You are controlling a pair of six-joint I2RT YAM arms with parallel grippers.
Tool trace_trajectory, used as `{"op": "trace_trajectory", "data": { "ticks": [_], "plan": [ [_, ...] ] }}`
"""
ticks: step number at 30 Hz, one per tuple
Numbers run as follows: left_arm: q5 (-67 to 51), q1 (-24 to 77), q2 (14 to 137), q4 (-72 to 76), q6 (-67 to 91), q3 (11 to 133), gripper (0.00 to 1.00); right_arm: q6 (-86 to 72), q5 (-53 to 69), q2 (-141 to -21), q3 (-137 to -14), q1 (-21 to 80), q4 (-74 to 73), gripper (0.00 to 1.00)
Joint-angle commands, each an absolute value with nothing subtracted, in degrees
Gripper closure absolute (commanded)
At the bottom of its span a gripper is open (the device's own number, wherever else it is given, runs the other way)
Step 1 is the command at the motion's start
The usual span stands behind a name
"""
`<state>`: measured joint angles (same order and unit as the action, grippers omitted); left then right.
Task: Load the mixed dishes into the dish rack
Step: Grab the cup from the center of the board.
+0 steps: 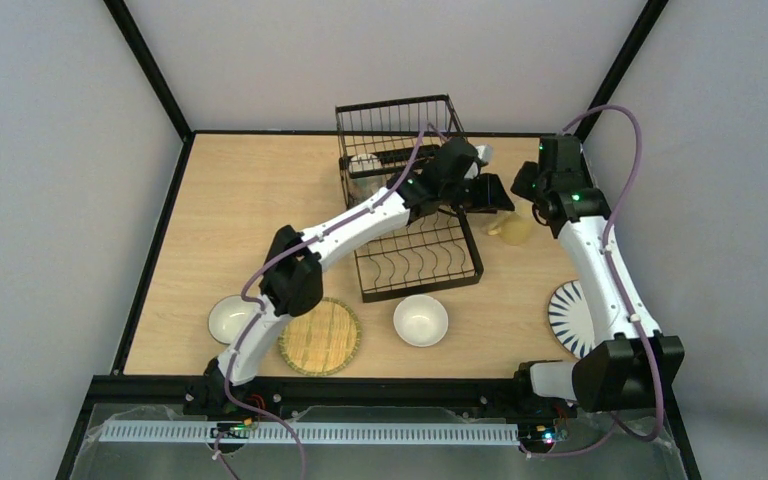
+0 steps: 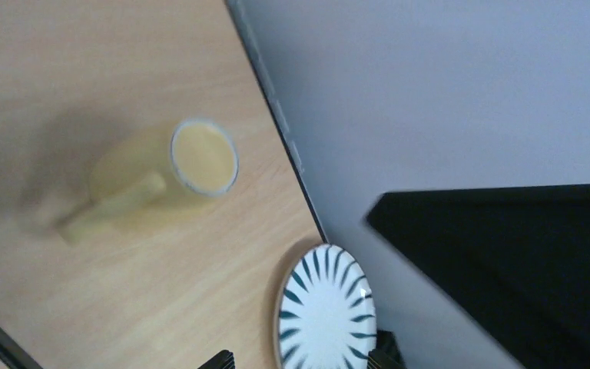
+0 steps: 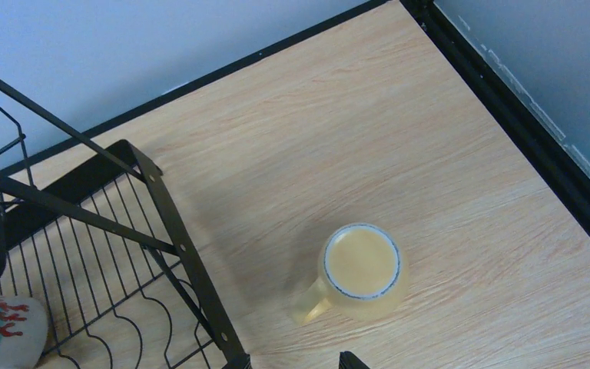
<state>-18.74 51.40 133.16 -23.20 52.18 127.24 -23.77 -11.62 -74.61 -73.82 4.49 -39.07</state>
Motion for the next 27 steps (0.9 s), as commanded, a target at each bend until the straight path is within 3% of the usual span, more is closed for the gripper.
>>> {"op": "trace_trajectory", "data": {
  "ticks": [1, 10, 16, 19, 27],
  "plan": [
    [-16.1, 51.1, 134.3, -25.3, 30.7, 129.9, 0.01, -23.5, -11.5, -73.6, -71.5, 4.3, -36.3, 0.35],
    [-3.8, 53.9, 135.6, -25.2, 10.8, 124.6, 0.01, -23.6, -13.8, -72.2, -69.5, 4.2, -32.9, 0.35],
    [-0.4, 54.4, 137.1, -19.5, 8.1, 121.2, 0.01, -25.7, -14.3, -70.8, -69.5, 4.2, -32.2, 0.33],
    [-0.1, 54.8, 137.3, -16.7, 6.2, 120.0, 0.01, -28.8, -14.0, -69.3, -68.4, 4.3, -31.2, 0.22],
    [0.8, 55.0, 139.9, -10.7, 3.8, 120.1, 0.01, -33.5, -13.2, -65.5, -66.6, 4.3, -24.6, 0.22]
  ]
}}
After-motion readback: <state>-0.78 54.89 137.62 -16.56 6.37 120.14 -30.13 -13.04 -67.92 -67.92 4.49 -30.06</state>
